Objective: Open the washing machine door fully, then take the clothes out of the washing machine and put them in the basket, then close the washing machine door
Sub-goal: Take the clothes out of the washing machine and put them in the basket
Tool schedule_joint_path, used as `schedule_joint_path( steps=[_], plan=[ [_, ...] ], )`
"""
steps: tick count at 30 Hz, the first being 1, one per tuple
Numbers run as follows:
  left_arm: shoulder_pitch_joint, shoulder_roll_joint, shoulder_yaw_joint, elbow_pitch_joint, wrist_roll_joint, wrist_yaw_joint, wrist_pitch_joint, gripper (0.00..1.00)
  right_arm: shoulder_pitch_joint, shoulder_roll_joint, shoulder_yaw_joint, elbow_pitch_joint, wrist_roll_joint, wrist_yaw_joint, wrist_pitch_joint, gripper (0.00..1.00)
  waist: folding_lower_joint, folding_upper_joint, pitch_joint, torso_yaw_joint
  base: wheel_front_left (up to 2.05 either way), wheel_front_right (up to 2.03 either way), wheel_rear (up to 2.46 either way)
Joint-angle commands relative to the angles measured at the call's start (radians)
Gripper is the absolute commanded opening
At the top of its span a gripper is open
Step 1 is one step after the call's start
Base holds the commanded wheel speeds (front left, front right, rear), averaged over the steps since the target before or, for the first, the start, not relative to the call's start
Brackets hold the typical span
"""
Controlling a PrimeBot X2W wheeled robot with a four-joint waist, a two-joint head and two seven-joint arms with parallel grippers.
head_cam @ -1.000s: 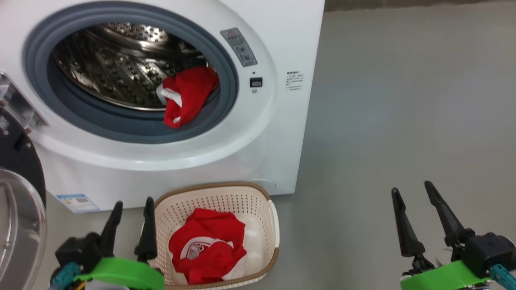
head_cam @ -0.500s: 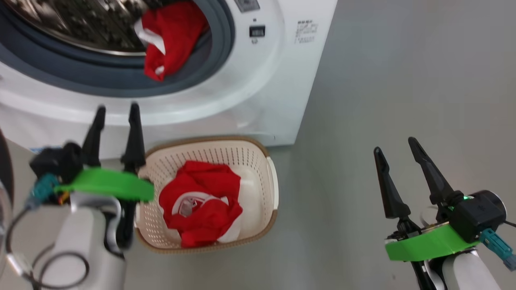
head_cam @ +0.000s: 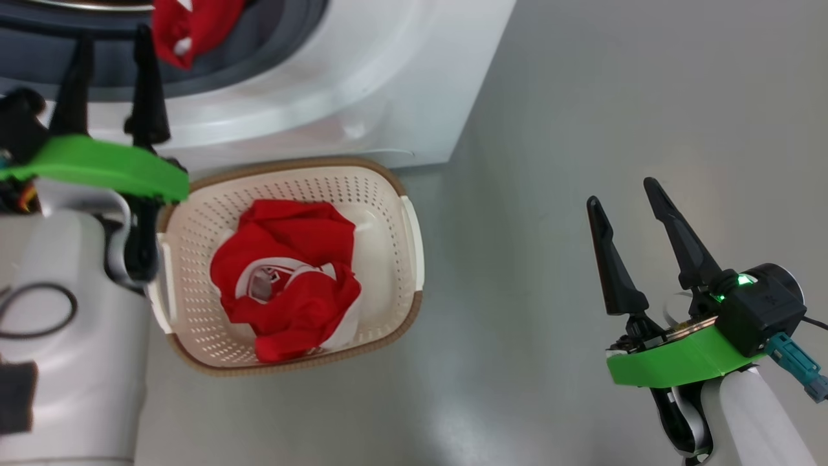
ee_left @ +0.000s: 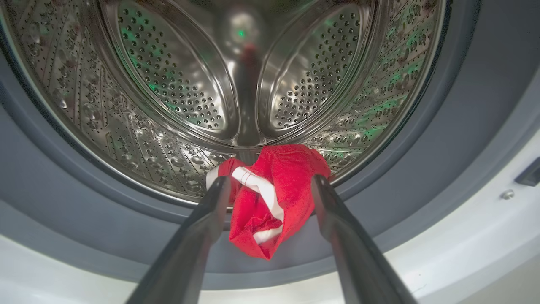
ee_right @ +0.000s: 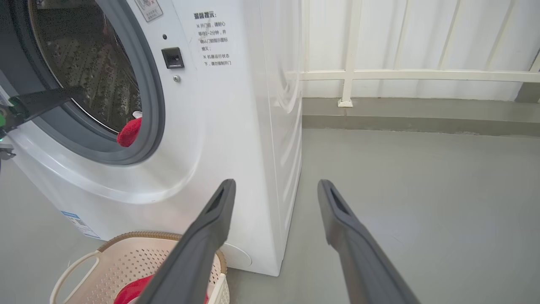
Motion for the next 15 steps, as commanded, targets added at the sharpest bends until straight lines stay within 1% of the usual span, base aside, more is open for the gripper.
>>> schedule_joint_path(
  steps=[1, 9, 12, 15],
  plan=[
    [-0.047, 0.052, 0.02, 0.009, -0.003, -0.011, -0.01, 1.0, -0.009, -0.006, 0.02, -0.02, -0.001, 0.006, -0.006, 1.0, -0.0001, -0.0001, 0.049, -0.036, 0.0, 0.0, 0.0],
    [-0.19, 0.075, 0.009, 0.118, -0.012, -0.021, -0.011, 1.0, -0.024, -0.006, 0.029, -0.018, 0.013, 0.006, -0.006, 1.0, -0.0001, -0.0001, 0.098, -0.062, 0.0, 0.0, 0.0],
    [-0.249, 0.084, -0.008, 0.172, -0.022, -0.026, 0.011, 1.0, -0.032, -0.006, 0.033, -0.016, 0.012, 0.006, -0.006, 1.0, -0.0001, -0.0001, 0.112, -0.072, 0.0, 0.0, 0.0],
    [-0.299, 0.093, -0.037, 0.225, -0.027, -0.029, 0.057, 1.0, -0.038, -0.006, 0.033, -0.013, 0.012, 0.006, -0.006, 1.0, -0.0001, -0.0001, 0.122, -0.083, 0.0, 0.0, 0.0]
  ],
)
